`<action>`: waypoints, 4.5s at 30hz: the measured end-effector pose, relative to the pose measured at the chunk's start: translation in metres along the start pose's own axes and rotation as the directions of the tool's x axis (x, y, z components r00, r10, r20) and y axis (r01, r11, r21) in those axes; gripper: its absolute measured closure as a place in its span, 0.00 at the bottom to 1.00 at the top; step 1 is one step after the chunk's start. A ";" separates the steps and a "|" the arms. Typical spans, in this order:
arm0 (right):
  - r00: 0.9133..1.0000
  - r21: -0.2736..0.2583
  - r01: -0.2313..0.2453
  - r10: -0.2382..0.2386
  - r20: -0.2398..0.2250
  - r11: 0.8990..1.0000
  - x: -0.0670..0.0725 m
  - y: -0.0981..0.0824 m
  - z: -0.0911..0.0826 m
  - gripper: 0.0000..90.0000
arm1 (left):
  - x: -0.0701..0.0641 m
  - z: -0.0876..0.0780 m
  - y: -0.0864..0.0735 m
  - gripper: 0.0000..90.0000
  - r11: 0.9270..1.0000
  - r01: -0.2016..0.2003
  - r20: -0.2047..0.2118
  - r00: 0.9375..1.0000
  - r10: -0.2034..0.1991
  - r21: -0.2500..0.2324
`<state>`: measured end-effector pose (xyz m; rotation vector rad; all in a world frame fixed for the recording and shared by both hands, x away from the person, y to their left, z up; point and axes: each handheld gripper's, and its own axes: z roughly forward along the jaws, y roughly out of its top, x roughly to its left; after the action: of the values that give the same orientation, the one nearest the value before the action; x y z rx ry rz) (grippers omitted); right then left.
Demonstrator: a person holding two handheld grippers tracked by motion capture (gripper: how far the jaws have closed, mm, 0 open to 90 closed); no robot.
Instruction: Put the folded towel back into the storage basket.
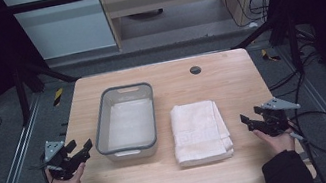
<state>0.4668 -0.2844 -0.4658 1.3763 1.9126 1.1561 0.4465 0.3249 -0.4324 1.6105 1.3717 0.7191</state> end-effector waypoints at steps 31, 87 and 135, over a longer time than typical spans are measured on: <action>0.998 -0.103 -0.014 0.008 -0.061 0.995 0.008 0.040 -0.011 0.39 | -0.040 -0.003 0.022 0.41 0.997 -0.058 0.082 0.995 0.061 -0.043; 0.988 -0.120 -0.025 0.006 -0.151 0.992 0.023 0.080 0.018 0.32 | -0.168 0.036 0.022 0.42 0.982 -0.188 0.299 0.937 0.181 -0.005; 0.987 0.004 0.024 -0.023 -0.159 1.000 0.036 0.063 0.056 0.24 | -0.228 0.055 -0.019 0.43 0.944 -0.318 0.408 0.877 0.255 0.093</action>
<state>0.5291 -0.2237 -0.4374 1.2953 2.0379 1.2836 0.4337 0.0904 -0.4485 1.9866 0.9248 0.4260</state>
